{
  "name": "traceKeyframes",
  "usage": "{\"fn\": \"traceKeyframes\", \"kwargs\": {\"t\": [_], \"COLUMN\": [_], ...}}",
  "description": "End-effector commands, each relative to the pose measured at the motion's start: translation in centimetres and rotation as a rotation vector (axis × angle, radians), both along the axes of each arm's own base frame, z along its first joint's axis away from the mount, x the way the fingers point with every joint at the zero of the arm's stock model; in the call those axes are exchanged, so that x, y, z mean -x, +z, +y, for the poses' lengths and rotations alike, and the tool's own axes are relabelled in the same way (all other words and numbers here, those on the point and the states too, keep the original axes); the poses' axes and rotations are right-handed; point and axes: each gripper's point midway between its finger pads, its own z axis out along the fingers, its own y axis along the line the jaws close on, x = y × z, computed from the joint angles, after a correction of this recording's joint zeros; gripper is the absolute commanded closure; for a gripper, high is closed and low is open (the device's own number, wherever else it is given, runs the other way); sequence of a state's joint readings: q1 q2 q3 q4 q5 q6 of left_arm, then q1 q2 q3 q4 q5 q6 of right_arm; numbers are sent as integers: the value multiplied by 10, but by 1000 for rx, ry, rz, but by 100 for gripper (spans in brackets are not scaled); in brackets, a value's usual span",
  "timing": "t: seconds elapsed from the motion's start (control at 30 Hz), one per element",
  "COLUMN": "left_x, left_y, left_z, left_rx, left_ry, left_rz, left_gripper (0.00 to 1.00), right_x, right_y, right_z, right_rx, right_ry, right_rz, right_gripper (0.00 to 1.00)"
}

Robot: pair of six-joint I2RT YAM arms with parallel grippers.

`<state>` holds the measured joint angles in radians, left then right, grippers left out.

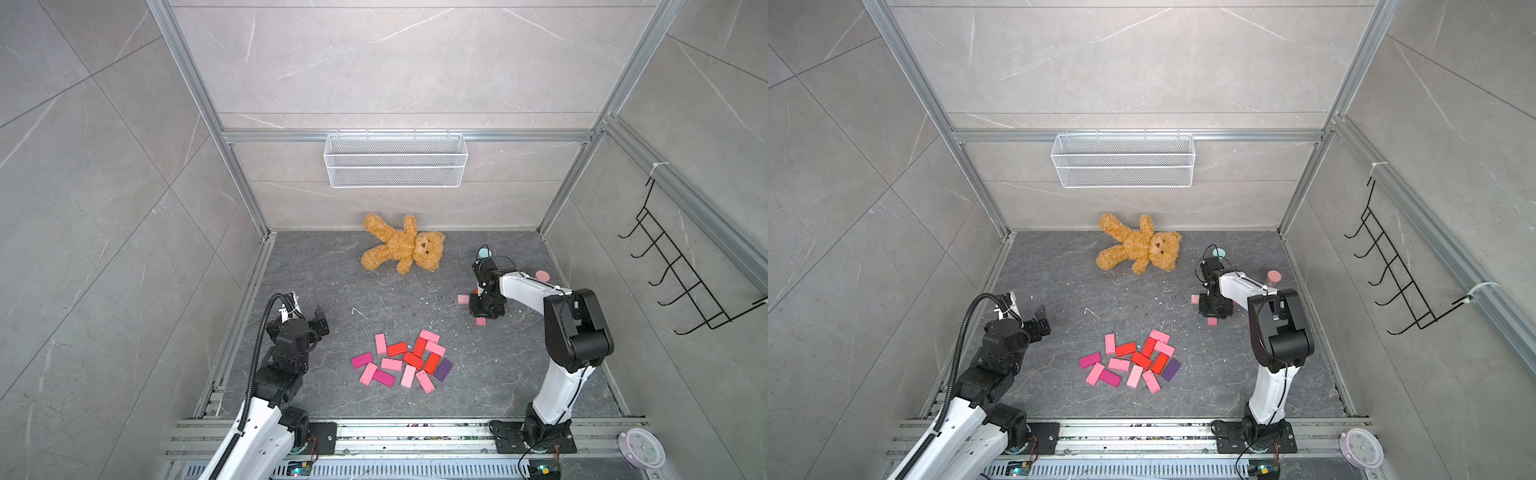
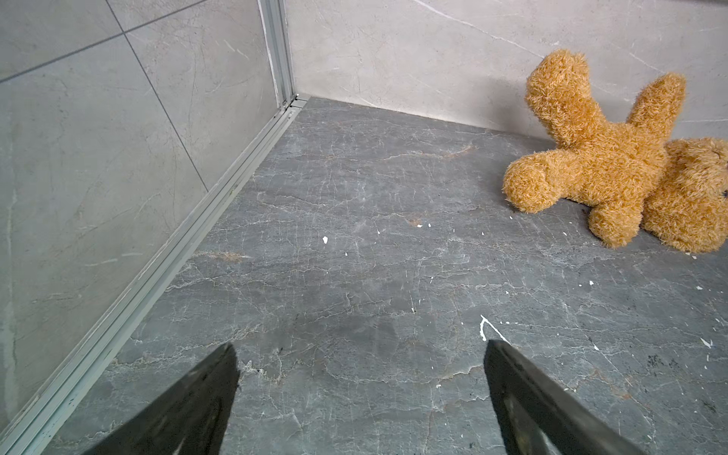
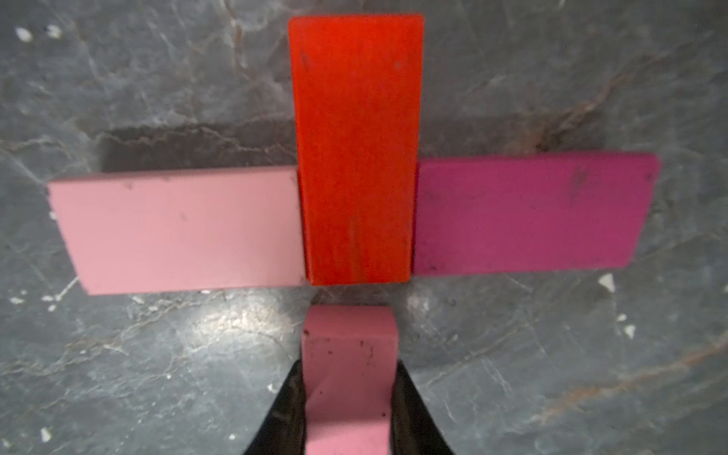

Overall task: Assemble the letter t with building blocks
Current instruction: Assemble the building block at the center of the board.

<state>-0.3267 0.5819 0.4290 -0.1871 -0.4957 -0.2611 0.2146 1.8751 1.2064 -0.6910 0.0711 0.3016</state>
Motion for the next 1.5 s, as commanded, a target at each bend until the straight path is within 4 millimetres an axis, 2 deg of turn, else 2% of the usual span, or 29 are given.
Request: {"fn": "traceKeyframes", "kwargs": {"t": [0.0,0.53,0.57,0.6,1.27,1.33,1.47], "left_x": [-4,-5,-5,-4,-5,-5,-5], "left_y": [26,28,28,28,28,28,28], "left_z": [1,0,0,0,-1,-1,-2], "left_rx": [-5,-8,-8,-8,-12,-13,-15], "left_ry": [9,3,3,2,-5,-5,-8], "left_rz": [-62,-64,-65,-64,-61,-61,-60], "left_gripper": [0,0,0,0,0,0,0], "right_x": [5,4,4,4,4,4,3], "right_y": [-6,-13,-12,-13,-14,-14,-14], "right_z": [-9,-9,-9,-9,-9,-8,-9], "right_rx": [50,43,43,43,33,27,27], "right_ry": [12,22,22,22,17,21,17], "right_rz": [49,78,77,78,86,87,85], "right_gripper": [84,79,74,73,70,64,64]}}
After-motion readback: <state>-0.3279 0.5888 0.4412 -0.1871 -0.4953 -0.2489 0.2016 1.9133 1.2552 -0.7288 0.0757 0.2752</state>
